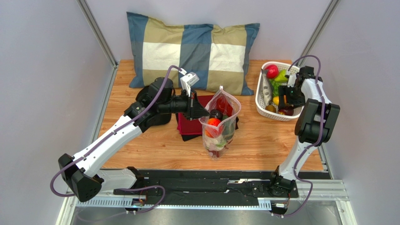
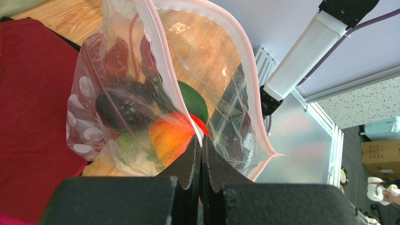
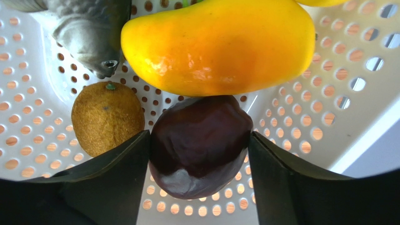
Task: Place the food in the zip-top bag and seal the zipper
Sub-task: Pick up the fake fruit from the bin, then place the fake fruit in the zipper food storage bag.
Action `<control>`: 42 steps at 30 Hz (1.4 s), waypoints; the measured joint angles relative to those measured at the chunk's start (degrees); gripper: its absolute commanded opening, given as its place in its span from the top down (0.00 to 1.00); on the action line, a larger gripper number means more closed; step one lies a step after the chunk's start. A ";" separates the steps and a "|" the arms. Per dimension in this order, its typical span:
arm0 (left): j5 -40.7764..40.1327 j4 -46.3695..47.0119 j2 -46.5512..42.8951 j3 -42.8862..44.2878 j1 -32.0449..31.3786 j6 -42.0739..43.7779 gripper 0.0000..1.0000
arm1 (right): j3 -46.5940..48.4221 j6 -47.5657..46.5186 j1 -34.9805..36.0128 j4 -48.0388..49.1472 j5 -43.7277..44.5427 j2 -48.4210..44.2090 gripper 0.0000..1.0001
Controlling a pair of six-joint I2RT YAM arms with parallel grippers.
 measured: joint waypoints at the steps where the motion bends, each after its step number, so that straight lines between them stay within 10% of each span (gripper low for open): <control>1: 0.02 0.00 0.00 0.00 0.00 0.00 1.00 | 0.11 0.07 -0.02 0.00 0.07 -0.07 0.41; 12: 0.07 0.04 0.00 0.00 0.00 0.11 1.00 | 4.96 -0.15 -0.22 -5.64 -3.30 -8.72 0.57; 19: 0.22 0.04 0.02 0.00 0.00 0.11 1.00 | 15.54 4.42 2.16 -9.68 -21.27 -20.09 0.57; 36: 0.26 -1.07 0.57 0.87 0.00 1.16 1.00 | 10.34 18.34 37.51 4.42 -39.69 -39.63 0.58; 42: 0.85 -1.14 0.57 0.98 0.00 1.11 1.00 | 4.83 12.74 43.67 -0.61 -33.79 -37.64 0.35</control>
